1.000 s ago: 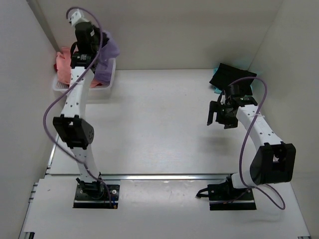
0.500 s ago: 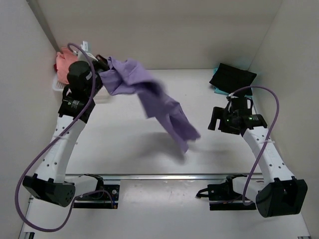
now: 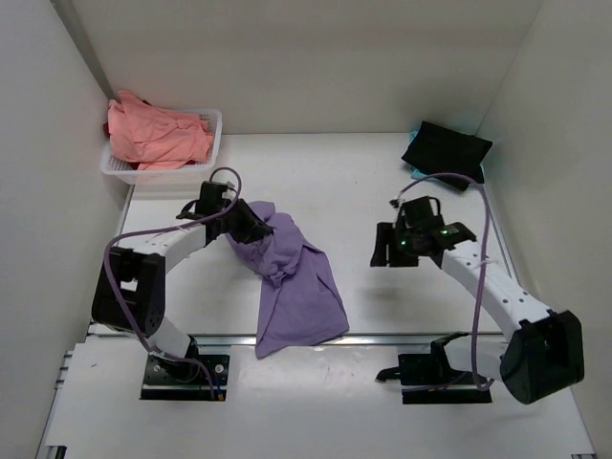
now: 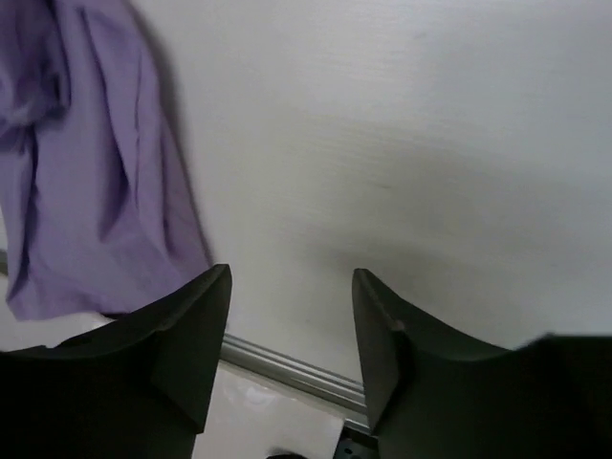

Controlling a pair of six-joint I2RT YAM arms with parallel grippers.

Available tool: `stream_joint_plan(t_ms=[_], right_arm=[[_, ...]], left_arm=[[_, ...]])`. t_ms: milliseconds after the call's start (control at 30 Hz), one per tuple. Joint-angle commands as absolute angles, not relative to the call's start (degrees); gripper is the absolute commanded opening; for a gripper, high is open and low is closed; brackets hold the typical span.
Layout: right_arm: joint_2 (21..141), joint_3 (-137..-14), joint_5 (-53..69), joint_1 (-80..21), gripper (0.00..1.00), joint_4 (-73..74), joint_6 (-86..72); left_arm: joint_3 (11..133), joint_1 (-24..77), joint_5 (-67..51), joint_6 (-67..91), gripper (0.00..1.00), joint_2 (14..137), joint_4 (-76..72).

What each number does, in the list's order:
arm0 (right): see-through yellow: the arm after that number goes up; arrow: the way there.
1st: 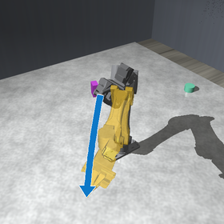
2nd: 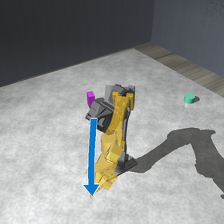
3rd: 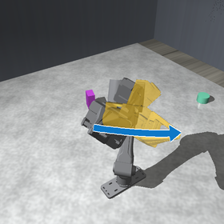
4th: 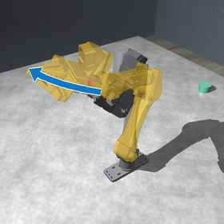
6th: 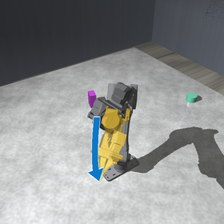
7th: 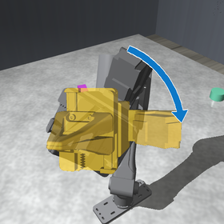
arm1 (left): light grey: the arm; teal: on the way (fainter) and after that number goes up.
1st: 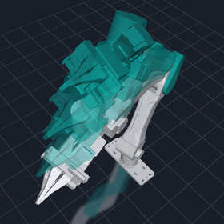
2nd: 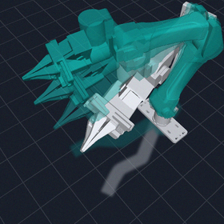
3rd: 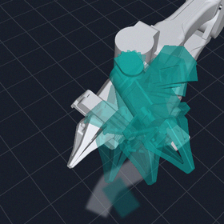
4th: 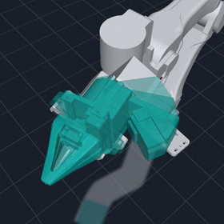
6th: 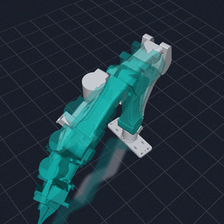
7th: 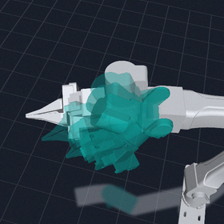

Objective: Fold and stack the t-shirts
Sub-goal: Move the tshirt to the center of the board, then flatten out the tshirt

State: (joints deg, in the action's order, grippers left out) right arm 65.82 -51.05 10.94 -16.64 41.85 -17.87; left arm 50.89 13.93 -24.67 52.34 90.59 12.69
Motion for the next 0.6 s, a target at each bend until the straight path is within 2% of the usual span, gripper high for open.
stream_joint_plan(t_ms=[0,67,100,133,167,267,400,567], right_arm=[[68.81,-47.82,16.16,-23.98,0.49,34.3,-21.7],[71.27,-45.98,17.92,-29.24,0.28,29.82,-23.98],[71.8,-46.14,18.71,-31.53,0.26,28.75,-24.95],[73.55,-45.45,19.5,-32.6,0.27,27.35,-25.66],[75.04,-45.61,20.29,-34.26,0.33,27.07,-25.93],[76.64,-45.26,20.04,-37.95,0.41,25.41,-26.46],[76.03,-43.16,19.86,-41.92,0.47,23.3,-28.21],[77.51,-41.57,20.92,-44.73,0.49,22.32,-29.88]], left_arm=[[51.5,11.08,-28.12,50.19,0.36,83.94,9.74],[51.5,10.55,-28.3,48.18,0.37,82.27,11.94],[51.5,10.98,-28.21,47.38,0.39,80.96,14.48],[50.89,11.07,-27.52,46.68,0.42,80.51,15.72],[49.84,11.77,-27.25,45.71,0.47,79.12,16.69],[45.2,13.71,-26.54,45.87,0.52,74.46,17.76],[40.35,15.73,-24.36,45.97,0.54,68.3,19.33],[36.04,16.0,-21.37,45.44,0.57,67.5,19.95]])
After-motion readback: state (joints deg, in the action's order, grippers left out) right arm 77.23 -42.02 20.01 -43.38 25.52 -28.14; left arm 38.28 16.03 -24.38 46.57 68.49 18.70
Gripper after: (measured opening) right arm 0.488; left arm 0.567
